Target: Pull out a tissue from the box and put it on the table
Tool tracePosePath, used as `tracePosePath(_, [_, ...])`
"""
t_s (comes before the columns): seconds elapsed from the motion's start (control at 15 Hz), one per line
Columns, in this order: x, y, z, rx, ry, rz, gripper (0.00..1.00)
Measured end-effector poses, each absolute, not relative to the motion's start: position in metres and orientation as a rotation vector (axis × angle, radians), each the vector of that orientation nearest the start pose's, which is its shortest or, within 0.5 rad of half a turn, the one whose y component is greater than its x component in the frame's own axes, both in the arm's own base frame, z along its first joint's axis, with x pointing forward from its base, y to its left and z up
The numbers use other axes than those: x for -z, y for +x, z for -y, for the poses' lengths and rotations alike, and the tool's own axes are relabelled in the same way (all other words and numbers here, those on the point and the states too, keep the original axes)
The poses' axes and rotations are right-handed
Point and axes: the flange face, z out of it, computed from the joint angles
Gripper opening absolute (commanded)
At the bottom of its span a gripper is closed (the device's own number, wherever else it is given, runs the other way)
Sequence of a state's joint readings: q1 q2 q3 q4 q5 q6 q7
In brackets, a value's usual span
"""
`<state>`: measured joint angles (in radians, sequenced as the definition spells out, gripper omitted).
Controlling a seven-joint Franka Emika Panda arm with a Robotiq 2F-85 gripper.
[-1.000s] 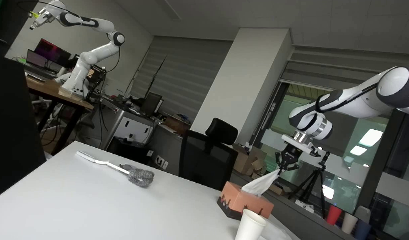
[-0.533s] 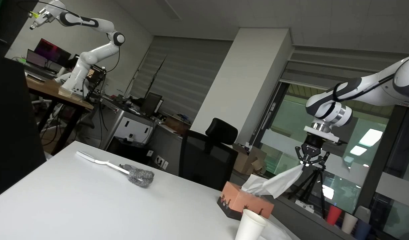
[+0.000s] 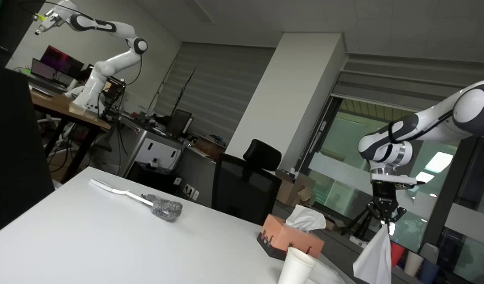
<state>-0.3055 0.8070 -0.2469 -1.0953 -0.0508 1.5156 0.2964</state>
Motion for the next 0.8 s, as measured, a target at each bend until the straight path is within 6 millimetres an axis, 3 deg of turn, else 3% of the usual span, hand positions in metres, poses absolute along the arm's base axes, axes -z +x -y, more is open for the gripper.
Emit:
tracePosePath(0.27, [-0.264,0.634,0.333,-0.900,-3.067,-1.255,0.00])
tracePosePath(0.47, [-0.221,0.648,0.323,-0.913,-3.108,-1.242,0.00])
tracePosePath(0.53, [-0.209,0.656,0.321,-0.859,-3.131,-1.253,0.26])
tracePosePath(0.6, [-0.198,0.666,0.318,-0.769,-3.160,-1.268,0.27])
tracePosePath(0.8, [-0.178,0.694,0.310,-0.457,-3.217,-1.307,0.47])
